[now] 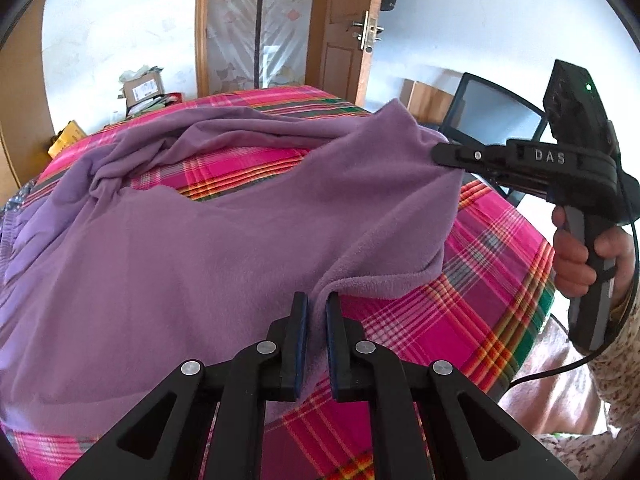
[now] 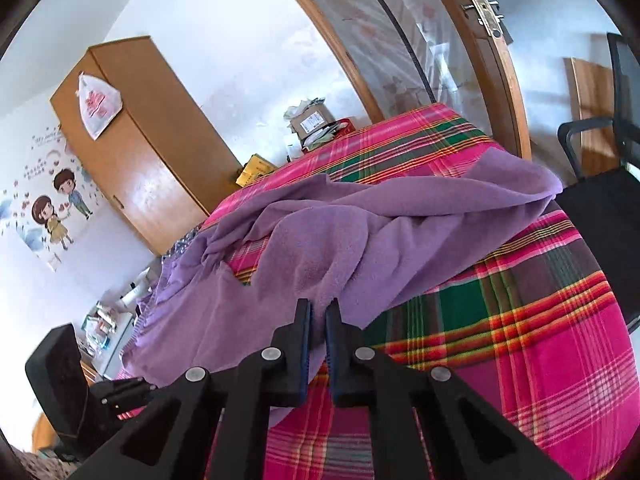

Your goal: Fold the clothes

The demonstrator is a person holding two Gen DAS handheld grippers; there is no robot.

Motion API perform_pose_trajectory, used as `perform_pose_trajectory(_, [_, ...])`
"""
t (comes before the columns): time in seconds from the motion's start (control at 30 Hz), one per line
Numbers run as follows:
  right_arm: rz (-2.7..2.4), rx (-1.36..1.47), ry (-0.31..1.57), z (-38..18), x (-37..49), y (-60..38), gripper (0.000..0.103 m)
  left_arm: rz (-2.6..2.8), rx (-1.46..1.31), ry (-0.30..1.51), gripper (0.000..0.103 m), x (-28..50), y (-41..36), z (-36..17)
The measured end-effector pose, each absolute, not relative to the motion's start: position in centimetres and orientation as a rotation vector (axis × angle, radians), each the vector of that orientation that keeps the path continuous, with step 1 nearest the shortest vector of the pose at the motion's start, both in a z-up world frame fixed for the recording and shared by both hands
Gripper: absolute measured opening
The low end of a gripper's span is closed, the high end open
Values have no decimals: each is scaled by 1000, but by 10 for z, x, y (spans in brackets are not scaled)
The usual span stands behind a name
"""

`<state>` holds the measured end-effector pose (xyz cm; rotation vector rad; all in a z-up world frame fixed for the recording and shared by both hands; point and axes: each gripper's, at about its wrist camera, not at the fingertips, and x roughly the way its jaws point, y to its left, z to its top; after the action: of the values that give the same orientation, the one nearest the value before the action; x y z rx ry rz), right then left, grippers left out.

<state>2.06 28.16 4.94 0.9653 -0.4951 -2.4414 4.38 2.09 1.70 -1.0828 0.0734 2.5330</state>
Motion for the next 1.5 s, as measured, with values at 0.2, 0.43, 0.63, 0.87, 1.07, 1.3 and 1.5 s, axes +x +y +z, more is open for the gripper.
perform_pose_trajectory(0.2, [-2390,1030,-505,35,14,279,13,2559,-1114,-11,9,43,5,15])
perform_pose_trajectory(0.43, [-2563,1081,-529,25,2,314,22,2592,-1081,-36,9,43,-2,21])
perform_pose_trajectory(0.63, [-2748,1209,-517,17,-34,345,28,2642,-1090,-148,9,40,-21,25])
perform_pose_trajectory(0.87, [-2787,1313,-486,7,-67,346,30,2648,-1109,-185,9,36,-25,24])
perform_pose_trajectory(1.07, [-2831,1347,-420,6,-82,338,31,2642,-1127,-187,9,33,-25,22])
perform_pose_trajectory(1.3, [-2876,1341,-290,5,-92,323,28,2632,-1144,-180,9,31,-23,18])
perform_pose_trajectory(1.5, [-2847,1322,-332,5,-92,325,5,2629,-1149,-173,9,29,-21,18])
